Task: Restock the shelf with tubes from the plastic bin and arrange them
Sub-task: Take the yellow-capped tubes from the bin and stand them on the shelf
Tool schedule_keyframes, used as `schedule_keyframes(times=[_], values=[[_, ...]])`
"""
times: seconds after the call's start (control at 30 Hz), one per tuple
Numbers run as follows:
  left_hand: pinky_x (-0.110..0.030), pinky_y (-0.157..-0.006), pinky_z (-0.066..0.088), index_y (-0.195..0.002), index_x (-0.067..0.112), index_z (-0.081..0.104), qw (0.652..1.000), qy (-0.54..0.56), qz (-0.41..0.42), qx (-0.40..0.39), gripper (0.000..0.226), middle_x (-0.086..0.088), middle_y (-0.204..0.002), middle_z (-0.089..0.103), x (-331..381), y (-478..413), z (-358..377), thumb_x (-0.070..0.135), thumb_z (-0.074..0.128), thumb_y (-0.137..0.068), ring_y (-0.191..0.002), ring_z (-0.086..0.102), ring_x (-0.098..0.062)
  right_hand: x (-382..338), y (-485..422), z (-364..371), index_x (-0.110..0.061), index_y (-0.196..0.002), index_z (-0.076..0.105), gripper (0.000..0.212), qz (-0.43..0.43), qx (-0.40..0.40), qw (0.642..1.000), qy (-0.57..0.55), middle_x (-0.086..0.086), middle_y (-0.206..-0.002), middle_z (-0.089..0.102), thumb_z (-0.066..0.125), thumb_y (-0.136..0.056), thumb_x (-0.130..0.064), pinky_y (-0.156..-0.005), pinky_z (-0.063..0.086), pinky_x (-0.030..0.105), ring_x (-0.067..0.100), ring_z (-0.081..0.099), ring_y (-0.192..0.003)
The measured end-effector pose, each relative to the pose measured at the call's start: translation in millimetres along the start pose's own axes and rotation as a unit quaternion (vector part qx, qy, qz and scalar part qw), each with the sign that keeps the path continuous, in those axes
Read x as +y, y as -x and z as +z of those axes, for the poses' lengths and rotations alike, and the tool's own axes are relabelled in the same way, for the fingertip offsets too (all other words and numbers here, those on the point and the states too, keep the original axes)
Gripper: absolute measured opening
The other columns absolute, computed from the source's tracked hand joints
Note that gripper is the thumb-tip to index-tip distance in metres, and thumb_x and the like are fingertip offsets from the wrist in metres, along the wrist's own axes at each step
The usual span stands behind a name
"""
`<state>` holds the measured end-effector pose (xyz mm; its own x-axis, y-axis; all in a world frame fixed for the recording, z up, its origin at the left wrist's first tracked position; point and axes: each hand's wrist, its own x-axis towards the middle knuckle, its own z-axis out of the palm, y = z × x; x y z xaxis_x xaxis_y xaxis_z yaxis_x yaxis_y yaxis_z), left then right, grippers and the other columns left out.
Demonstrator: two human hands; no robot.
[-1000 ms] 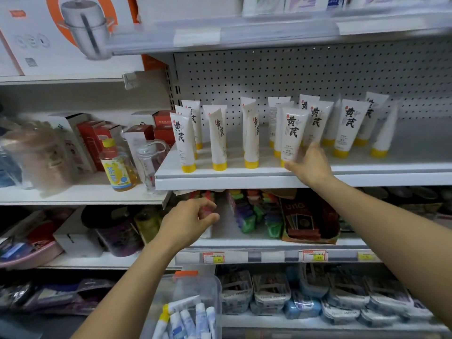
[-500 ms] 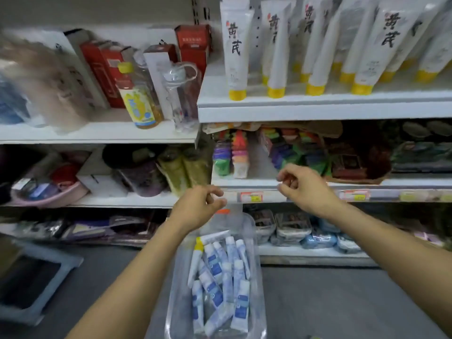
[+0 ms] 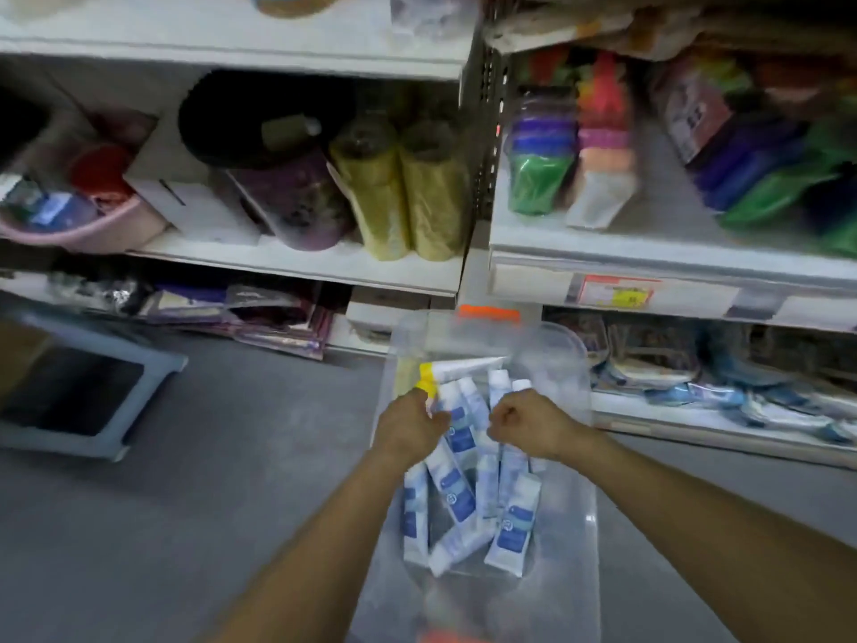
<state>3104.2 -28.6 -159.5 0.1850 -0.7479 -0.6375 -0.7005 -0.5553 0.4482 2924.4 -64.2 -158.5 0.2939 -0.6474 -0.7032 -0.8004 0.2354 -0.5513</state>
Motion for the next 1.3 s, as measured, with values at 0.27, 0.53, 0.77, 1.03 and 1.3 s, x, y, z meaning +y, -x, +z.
schedule_keyframes(times=[0.27,0.53,0.77,1.03,1.3], values=[[-0.039,-0.101,0.038,-0.149,-0.004,0.005,0.978,-0.182,-0.074,0.07,0.079,-0.018,-0.144,0.036,-1,-73,77,0.018,0.053,-0.091,-0.126,0.041,-0.037,5,-124,41,-0.001,-0.093,0.057,0.01,0.206,0.106,0.892,-0.389,0.014,-0.063,0.056,0.063,-0.085,-0.004,-0.053,0.051,0.032,0.022,0.056,-0.046],[-0.024,-0.059,0.046,-0.141,0.0,0.037,0.948,-0.311,-0.012,0.06,0.069,-0.013,-0.112,0.058,-18,-100,78,0.025,0.065,-0.083,-0.083,0.064,-0.017,-4,-188,44,-0.004,-0.092,0.053,0.013,0.277,0.116,0.757,-0.581,0.019,-0.075,0.055,0.064,-0.086,-0.011,-0.033,0.04,0.015,0.015,0.047,-0.03],[-0.027,-0.069,0.041,-0.149,0.001,-0.001,0.949,-0.309,0.002,0.055,0.083,-0.014,-0.118,0.055,-15,-98,76,0.021,0.056,-0.093,-0.102,0.062,-0.021,-3,-181,47,-0.006,-0.111,0.058,0.03,0.292,0.136,0.765,-0.558,0.015,-0.092,0.061,0.061,-0.086,-0.023,-0.036,0.043,0.016,0.016,0.053,-0.053],[-0.033,-0.089,0.045,-0.128,0.012,0.052,0.966,-0.257,0.021,0.013,0.046,-0.013,-0.127,0.049,5,-37,24,0.033,0.063,-0.088,-0.113,0.057,-0.03,-1,-98,20,-0.002,-0.108,0.049,0.021,0.216,0.159,0.772,-0.576,0.022,-0.096,0.057,0.055,-0.093,-0.015,-0.072,0.052,0.05,0.034,0.06,-0.082],[-0.032,-0.058,0.052,-0.082,0.009,0.057,0.999,0.016,-0.039,-0.018,0.046,-0.018,-0.084,0.064,18,43,-32,0.05,0.041,-0.096,-0.061,0.063,-0.033,-22,14,-30,-0.011,-0.088,0.053,0.018,0.147,0.157,0.797,-0.564,0.011,-0.081,0.059,0.057,-0.095,-0.027,-0.056,0.046,0.033,0.023,0.056,-0.068]])
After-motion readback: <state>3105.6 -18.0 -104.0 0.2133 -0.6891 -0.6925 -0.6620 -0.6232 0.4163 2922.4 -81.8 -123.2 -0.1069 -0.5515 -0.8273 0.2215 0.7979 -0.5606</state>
